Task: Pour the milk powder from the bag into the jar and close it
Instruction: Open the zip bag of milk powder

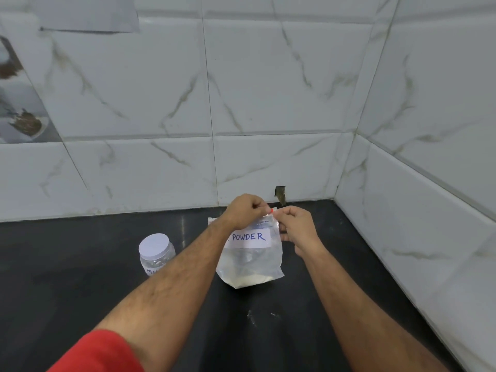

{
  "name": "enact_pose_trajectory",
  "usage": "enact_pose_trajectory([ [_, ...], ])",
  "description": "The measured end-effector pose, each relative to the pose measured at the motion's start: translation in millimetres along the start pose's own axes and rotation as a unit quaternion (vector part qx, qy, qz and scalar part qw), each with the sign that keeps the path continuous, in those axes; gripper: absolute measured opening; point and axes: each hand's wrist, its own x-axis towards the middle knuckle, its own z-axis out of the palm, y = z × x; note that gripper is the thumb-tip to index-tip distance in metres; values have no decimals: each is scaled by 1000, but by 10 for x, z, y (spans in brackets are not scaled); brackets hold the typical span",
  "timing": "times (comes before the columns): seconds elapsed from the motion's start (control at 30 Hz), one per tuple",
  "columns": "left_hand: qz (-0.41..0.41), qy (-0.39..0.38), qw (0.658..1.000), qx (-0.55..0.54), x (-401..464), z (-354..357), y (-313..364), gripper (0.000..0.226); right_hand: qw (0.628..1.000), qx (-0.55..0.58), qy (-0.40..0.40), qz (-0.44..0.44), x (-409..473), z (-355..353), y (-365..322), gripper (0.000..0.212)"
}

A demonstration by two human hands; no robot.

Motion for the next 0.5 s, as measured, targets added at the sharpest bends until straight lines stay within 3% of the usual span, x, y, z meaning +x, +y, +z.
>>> enact_pose_trajectory([
  [0.27,36,-28,999,2,-21,-12,-47,19,997,-60,42,-26,80,104,32,14],
  [0.5,4,-33,999,12,-29,-207,-304,22,993,-83,83,-20,158,81,45,17],
])
